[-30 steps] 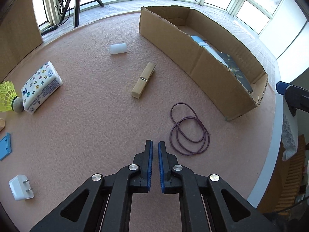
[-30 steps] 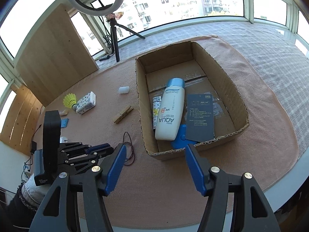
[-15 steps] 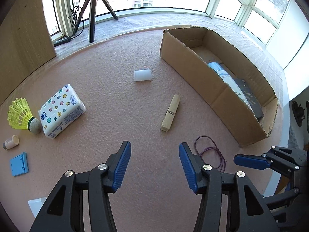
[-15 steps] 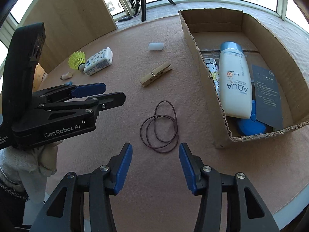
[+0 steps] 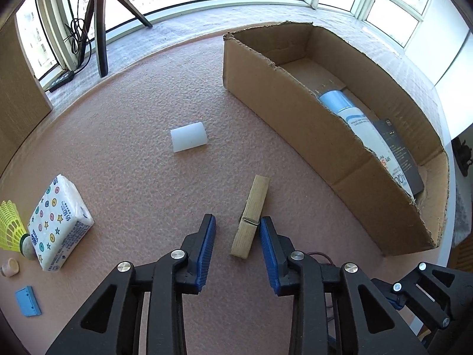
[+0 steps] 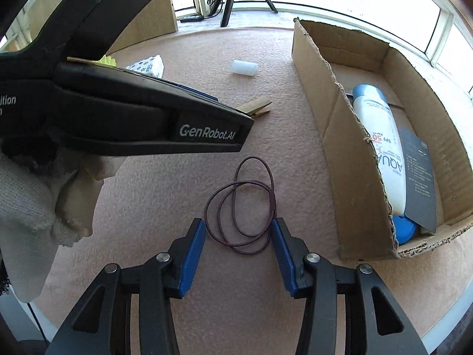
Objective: Organize objects
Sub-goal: 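Grasp the purple rubber band with the right tool while the left tool grasps the wooden clothespin, then carry the rubber band and clothespin into the box and open both tools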
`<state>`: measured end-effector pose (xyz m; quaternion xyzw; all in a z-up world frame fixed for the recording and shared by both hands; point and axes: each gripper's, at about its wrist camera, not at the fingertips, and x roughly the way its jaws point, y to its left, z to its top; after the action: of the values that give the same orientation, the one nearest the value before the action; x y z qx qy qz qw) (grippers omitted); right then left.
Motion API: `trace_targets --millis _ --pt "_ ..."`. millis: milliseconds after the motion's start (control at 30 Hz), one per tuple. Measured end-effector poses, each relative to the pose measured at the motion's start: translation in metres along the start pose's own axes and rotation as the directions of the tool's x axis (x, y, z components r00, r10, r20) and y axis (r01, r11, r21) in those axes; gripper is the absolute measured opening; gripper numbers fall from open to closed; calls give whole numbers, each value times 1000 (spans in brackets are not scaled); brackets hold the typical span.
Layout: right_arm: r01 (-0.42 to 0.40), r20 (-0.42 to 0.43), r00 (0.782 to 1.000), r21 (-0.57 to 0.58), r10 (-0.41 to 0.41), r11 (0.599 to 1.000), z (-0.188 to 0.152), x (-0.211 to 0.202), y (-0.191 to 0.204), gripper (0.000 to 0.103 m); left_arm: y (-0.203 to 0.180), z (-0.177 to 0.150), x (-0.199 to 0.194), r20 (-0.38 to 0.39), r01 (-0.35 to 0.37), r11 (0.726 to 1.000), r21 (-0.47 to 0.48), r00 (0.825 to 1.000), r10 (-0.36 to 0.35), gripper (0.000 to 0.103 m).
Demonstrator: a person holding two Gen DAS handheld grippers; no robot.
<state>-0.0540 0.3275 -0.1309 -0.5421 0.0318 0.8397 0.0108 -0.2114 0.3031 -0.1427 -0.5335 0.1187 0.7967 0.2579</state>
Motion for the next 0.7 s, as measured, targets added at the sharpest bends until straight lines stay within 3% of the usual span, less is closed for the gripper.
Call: trace_targets --millis 167,267,467,700 --pt "7 8 1000 -16 -7 1000 2 0 -3 14 5 1 0 0 6 1000 -20 1000 -6 15" --pt "-4 6 1000 -4 4 1000 3 1 -9 7 10 -1 -1 1 5 999 -32 1000 -5 12" --pt "-63 0 998 38 63 997 3 -5 -20 4 18 -9 -17 19 4 999 -46 1000 -3 12" --pt "-157 55 987 82 153 984 3 -40 -34 4 27 -16 -46 67 4 998 -68 998 0 12"
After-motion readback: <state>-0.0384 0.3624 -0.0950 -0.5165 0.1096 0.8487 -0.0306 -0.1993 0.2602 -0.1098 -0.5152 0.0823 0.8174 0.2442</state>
